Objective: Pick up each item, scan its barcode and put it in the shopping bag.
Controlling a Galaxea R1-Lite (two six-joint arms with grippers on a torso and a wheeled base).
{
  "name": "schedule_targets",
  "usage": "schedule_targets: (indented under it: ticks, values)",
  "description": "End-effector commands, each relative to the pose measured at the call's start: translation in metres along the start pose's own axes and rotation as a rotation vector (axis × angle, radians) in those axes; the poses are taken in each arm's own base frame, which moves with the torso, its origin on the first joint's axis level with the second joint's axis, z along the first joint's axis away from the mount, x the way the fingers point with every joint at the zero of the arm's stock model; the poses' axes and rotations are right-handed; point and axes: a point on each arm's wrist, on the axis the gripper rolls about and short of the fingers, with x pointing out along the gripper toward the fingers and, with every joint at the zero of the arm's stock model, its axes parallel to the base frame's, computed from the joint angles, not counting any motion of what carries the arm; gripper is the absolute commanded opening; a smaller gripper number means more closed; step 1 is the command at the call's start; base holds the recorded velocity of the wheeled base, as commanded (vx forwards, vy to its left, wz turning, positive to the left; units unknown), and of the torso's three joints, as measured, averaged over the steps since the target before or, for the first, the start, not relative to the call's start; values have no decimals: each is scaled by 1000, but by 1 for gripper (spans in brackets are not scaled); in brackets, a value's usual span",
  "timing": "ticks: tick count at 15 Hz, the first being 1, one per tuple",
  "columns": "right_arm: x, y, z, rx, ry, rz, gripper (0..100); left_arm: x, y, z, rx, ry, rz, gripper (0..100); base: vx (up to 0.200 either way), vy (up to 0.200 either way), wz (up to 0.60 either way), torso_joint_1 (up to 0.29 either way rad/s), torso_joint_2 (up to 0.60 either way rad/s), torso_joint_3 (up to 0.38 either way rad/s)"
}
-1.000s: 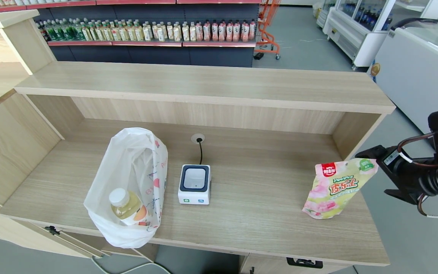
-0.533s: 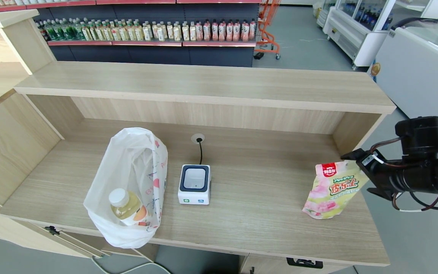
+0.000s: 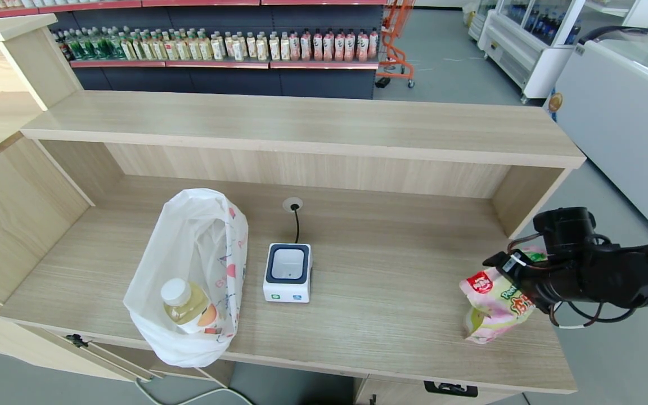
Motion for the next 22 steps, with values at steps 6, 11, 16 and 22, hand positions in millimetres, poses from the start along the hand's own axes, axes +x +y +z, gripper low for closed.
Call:
schedule_targets:
  ticks: [6, 11, 16, 22]
  values:
    - [-11, 2, -13, -187, 20, 15, 0, 0, 0, 0, 0, 0, 0, 100, 0, 0, 0, 0, 0, 0]
    - [-101, 30, 10, -433, -28, 451, 0, 0, 0, 0, 0, 0, 0, 100, 0, 0, 0, 0, 0, 0]
    - [-151, 47, 19, -746, -62, 1087, 0, 0, 0, 0, 0, 0, 0, 100, 0, 0, 0, 0, 0, 0]
    - [-146, 24, -11, -1232, -104, 1586, 0, 0, 0, 0, 0, 0, 0, 100, 0, 0, 0, 0, 0, 0]
